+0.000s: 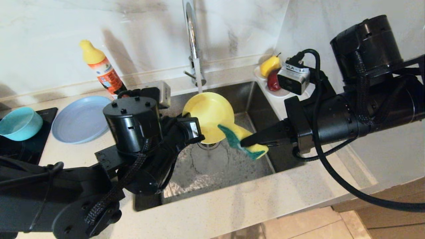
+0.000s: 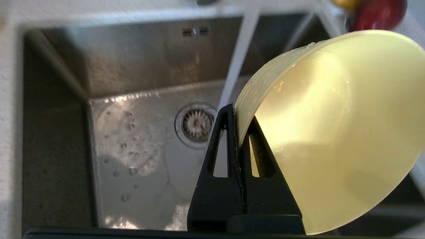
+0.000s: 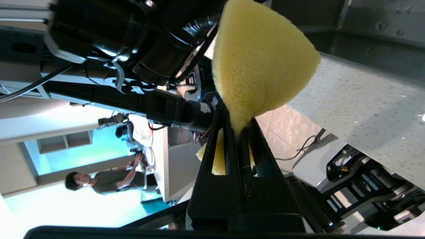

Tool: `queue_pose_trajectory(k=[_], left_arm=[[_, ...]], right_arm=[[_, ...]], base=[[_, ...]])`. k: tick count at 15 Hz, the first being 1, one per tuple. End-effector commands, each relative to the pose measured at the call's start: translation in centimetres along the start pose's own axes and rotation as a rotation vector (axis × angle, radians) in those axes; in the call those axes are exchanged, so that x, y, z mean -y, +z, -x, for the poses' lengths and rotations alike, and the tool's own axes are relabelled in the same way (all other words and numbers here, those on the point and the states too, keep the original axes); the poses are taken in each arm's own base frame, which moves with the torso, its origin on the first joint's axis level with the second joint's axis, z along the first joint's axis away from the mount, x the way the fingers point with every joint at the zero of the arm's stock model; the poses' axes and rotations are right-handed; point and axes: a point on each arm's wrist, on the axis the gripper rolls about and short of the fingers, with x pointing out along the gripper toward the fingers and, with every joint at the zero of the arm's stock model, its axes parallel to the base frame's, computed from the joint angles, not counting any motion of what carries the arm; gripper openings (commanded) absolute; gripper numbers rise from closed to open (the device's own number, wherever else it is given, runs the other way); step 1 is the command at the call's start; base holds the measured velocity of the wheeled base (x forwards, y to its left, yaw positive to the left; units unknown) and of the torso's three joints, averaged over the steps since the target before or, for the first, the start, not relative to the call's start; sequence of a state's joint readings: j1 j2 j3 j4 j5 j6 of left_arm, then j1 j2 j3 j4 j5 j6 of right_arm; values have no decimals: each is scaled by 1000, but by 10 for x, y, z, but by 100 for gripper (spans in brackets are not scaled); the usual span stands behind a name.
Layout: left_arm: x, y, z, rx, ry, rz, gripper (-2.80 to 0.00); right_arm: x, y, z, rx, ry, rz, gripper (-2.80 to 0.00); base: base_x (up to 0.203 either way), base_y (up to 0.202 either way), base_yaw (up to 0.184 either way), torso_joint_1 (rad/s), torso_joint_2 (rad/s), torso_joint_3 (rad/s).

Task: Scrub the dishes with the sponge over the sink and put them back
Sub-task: Wipe the bowl

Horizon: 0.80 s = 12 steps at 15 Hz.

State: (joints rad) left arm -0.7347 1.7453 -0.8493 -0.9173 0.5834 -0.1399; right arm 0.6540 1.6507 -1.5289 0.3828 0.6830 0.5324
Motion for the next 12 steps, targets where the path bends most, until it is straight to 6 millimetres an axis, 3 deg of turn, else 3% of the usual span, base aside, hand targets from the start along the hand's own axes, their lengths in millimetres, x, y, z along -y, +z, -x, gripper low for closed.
queue_pose_trajectory(k=[1,5,12], left_arm=[[1,5,-1,22,4,15,-280],[-3,10,6,55,-2,38,-280],[3,2,24,43,-52,31,-280]], right_arm=[[2,4,-13,-26,5,-8,-280],[14,11,-25,-31,-11,-25,-280],[19,38,-25,35,-11,-32,-280]], base=[[0,0,0,0,0,0],[0,0,0,0,0,0],[0,0,0,0,0,0]])
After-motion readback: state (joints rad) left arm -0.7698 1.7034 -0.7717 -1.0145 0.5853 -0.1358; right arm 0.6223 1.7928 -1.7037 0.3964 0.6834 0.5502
